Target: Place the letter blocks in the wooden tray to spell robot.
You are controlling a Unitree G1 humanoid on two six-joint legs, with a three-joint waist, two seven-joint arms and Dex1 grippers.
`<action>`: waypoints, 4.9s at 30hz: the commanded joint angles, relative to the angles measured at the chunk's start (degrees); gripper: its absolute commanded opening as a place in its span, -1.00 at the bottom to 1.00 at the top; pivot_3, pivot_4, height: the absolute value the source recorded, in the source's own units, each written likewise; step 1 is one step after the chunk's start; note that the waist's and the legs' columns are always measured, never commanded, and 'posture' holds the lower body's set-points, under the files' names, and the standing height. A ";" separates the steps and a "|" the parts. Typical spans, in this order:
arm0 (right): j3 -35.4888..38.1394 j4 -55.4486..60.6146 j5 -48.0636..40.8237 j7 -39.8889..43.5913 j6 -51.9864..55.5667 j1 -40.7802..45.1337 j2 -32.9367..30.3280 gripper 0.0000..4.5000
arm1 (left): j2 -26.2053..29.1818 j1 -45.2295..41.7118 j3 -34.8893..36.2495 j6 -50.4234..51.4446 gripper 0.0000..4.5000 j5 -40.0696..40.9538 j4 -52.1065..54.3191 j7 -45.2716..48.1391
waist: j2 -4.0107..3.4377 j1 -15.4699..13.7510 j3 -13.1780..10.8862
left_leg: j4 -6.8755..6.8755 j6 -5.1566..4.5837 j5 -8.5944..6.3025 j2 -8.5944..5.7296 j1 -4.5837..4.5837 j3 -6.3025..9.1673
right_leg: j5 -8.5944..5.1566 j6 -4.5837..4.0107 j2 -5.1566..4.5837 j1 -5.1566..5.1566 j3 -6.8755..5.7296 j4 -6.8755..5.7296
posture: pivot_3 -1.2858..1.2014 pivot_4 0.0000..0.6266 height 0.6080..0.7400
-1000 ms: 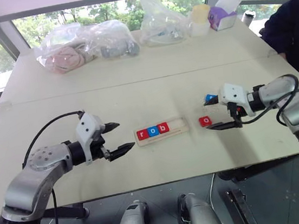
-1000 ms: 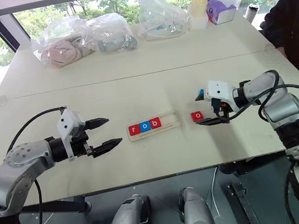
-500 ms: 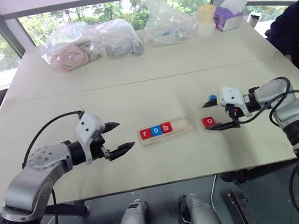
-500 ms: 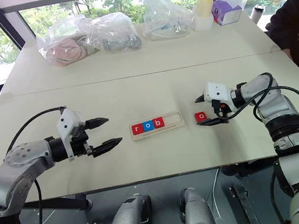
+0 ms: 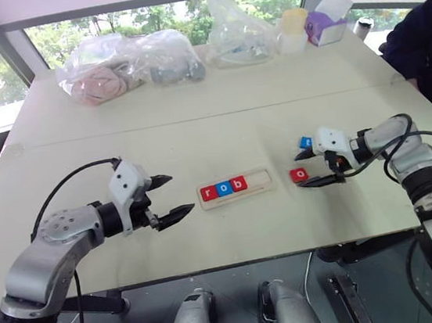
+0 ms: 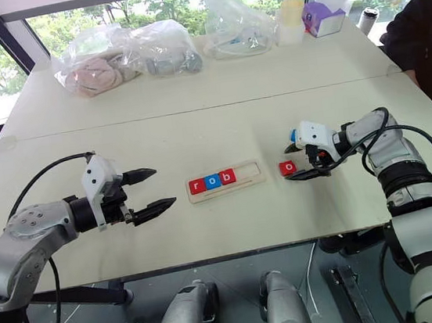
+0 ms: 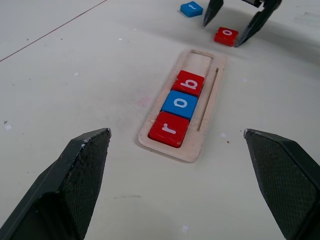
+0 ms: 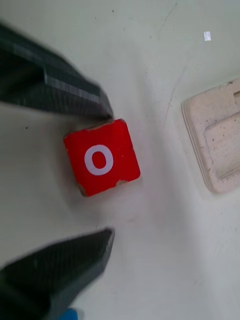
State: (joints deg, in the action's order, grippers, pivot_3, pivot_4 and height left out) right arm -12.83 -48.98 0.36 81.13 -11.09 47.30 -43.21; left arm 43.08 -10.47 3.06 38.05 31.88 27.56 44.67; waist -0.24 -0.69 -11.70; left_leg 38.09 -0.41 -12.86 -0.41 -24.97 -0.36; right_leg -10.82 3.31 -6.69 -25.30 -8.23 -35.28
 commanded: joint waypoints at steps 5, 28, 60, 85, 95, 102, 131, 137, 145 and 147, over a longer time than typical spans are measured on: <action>1.17 5.98 -1.14 2.22 1.49 0.80 1.00 -0.49 | 0.53 0.33 1.89 -0.30 1.00 0.26 2.34 -0.56 | 0.00 0.04 0.00 | 0.00 0.00 0.00 0.02 0.06 -0.09 | 0.01 -0.01 0.01 -0.03 0.09 -0.09 | 0.03 -0.52 0.77; -4.33 5.71 2.11 3.41 -0.52 8.20 12.36 -0.49 | -0.41 1.74 1.89 -0.14 1.00 0.47 4.13 -2.57 | 0.00 0.05 0.00 | 0.00 0.00 0.00 0.06 0.09 -0.17 | 0.05 -0.05 0.08 -0.04 0.16 -0.13 | 0.03 -0.52 0.77; 6.34 2.79 0.73 -16.48 9.94 12.19 10.73 0.98 | -0.91 2.06 1.65 -0.13 1.00 1.33 4.72 -4.33 | 0.00 -0.10 0.00 | 0.00 0.00 0.00 0.08 0.16 -0.26 | 0.07 -0.06 0.09 -0.05 0.24 -0.20 | 0.03 -0.52 0.77; 6.07 44.38 -2.67 -30.45 34.06 -13.66 9.70 0.98 | -1.66 0.38 -0.05 -0.96 1.00 0.36 2.62 -2.35 | 0.00 -0.04 0.00 | -0.04 -0.07 -0.06 0.25 0.45 -0.87 | 0.07 -0.11 -0.01 -0.03 0.46 -0.11 | 0.03 -0.52 0.77; 3.30 43.02 -0.54 -31.94 30.79 -14.79 9.73 0.98 | -1.54 0.91 0.34 -0.81 1.00 0.46 3.13 -2.65 | 0.00 -0.08 0.00 | -0.04 -0.07 -0.07 0.27 0.46 -0.88 | 0.01 -0.21 0.01 -0.03 0.46 -0.08 | 0.03 -0.52 0.77; 3.30 42.71 0.14 -32.73 30.02 -15.64 9.22 0.98 | -1.53 1.11 0.39 -0.72 1.00 0.56 3.44 -2.78 | 0.00 -0.05 0.00 | -0.04 -0.07 -0.07 0.27 0.46 -0.88 | -0.03 -0.27 0.00 -0.02 0.46 -0.06 | 0.03 -0.52 0.77; 3.17 49.16 -2.25 -33.71 36.57 -17.83 10.90 0.98 | -1.96 1.25 0.01 -0.54 1.00 0.69 3.57 -3.17 | 0.01 -0.05 0.00 | -0.07 -0.06 -0.08 0.28 0.44 -0.88 | -0.04 -0.28 -0.01 -0.04 0.46 0.01 | 0.03 -0.52 0.77; 2.86 49.14 -2.03 -33.73 36.35 -17.52 10.73 0.98 | -2.00 1.33 0.00 -0.55 1.00 0.75 3.63 -3.40 | 0.01 -0.08 0.00 | -0.07 -0.06 -0.08 0.28 0.43 -0.88 | -0.04 -0.29 -0.01 -0.04 0.46 0.03 | 0.03 -0.52 0.77; 5.74 47.22 -1.87 -32.94 35.87 -15.82 6.17 0.98 | -1.78 1.34 0.16 -0.74 1.00 0.72 3.42 -3.30 | 0.01 -0.08 -0.01 | -0.07 -0.05 -0.08 0.27 0.41 -0.88 | -0.05 -0.29 -0.02 -0.04 0.46 0.08 | 0.03 -0.52 0.77; 8.83 46.32 -3.67 -34.85 38.31 -14.13 6.53 0.98 | -1.79 1.30 0.14 -0.80 1.00 0.70 3.37 -3.25 | 0.01 -0.07 -0.01 | -0.07 -0.05 -0.08 0.28 0.40 -0.89 | -0.05 -0.29 -0.02 -0.04 0.46 0.11 | 0.03 -0.52 0.77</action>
State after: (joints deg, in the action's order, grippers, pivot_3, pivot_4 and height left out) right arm -8.15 -2.79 -1.52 47.86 26.02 30.31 -36.45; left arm 41.01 -9.06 1.91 37.96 32.54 29.39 41.25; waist -0.23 -0.76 -11.71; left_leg 38.02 -0.46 -12.95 -0.13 -24.58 -1.25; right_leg -10.87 3.02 -6.71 -25.34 -7.78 -35.17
